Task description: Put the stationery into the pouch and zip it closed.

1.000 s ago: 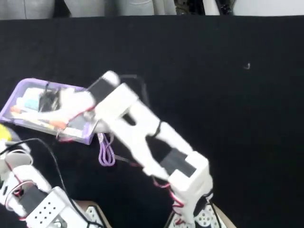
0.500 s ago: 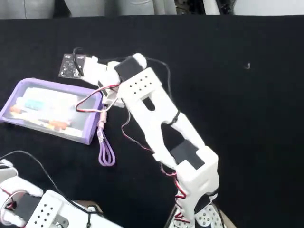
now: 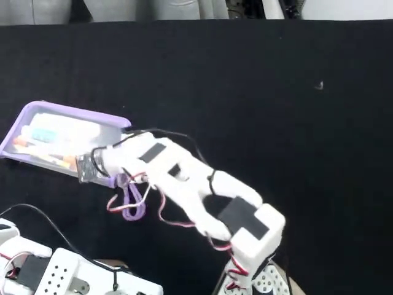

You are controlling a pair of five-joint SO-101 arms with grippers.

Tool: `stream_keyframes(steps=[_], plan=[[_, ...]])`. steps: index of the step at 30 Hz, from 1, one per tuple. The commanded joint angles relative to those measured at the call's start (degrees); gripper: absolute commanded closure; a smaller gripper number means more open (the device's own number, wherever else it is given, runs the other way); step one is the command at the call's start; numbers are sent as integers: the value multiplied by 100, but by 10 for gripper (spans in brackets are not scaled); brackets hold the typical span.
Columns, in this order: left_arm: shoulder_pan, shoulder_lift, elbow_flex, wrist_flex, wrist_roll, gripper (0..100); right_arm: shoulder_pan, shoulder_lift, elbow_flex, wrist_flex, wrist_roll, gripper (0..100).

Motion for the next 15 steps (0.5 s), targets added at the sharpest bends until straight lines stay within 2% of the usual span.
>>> stream_keyframes(steps=[1, 7, 15], plan=[[-66, -44, 119, 44, 44, 777, -176, -840, 690, -1415, 220, 667], [-66, -44, 119, 53, 44, 777, -185, -1182, 1481, -2743, 229, 667], [-66, -35, 119, 62, 44, 777, -202, -673, 1499, -2971, 237, 667]])
